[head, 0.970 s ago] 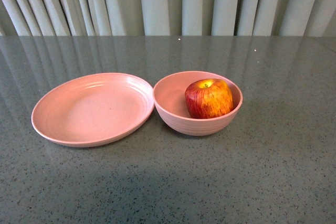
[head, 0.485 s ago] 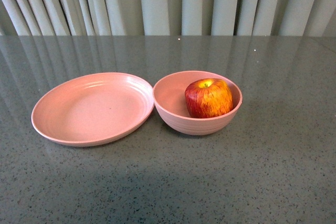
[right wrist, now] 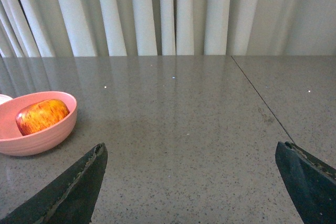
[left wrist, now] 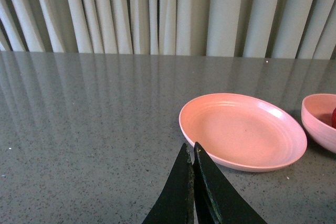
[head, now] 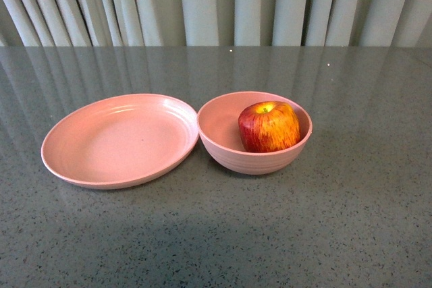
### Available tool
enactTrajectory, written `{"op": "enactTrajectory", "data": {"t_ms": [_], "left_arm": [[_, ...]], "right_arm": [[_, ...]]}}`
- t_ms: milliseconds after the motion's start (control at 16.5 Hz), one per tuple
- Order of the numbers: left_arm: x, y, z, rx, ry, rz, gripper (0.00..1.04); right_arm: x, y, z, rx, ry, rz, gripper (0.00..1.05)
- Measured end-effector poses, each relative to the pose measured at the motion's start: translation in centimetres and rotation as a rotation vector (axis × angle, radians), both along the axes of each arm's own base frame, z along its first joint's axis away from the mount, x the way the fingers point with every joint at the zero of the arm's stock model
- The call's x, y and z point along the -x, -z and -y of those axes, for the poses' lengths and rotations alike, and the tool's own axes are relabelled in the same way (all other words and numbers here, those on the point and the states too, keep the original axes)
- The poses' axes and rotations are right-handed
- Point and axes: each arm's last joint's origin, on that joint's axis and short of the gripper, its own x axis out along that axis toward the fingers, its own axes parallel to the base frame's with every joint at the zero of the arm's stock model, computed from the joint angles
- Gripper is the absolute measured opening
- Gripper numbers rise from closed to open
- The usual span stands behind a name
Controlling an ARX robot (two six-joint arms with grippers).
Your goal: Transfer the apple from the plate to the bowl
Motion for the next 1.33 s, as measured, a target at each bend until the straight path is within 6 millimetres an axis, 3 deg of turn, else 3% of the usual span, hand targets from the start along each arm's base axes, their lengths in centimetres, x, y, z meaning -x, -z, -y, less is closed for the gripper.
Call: {"op": "enactTrajectory", "data": {"t_ms": [182,606,667,1333], "left_arm": [[0.0,0.0,0.0,-0.001,0.0,0.0,0.25],[0.0,0.0,0.0,-0.001,0.0,0.0,0.94],[0.0,0.0,0.0,-0.003,0.0,0.0,1.0],[0.0,0.0,0.0,-0.003,0.0,0.0,0.98]], "right_arm": [[0.0,0.0,0.0,0.0,0.0,0.0,0.98],[0.0,0.0,0.0,0.0,0.0,0.0,0.98],[0.0,0.0,0.0,0.0,0.0,0.0,0.98],[0.0,0.0,0.0,0.0,0.0,0.0,0.98]]}}
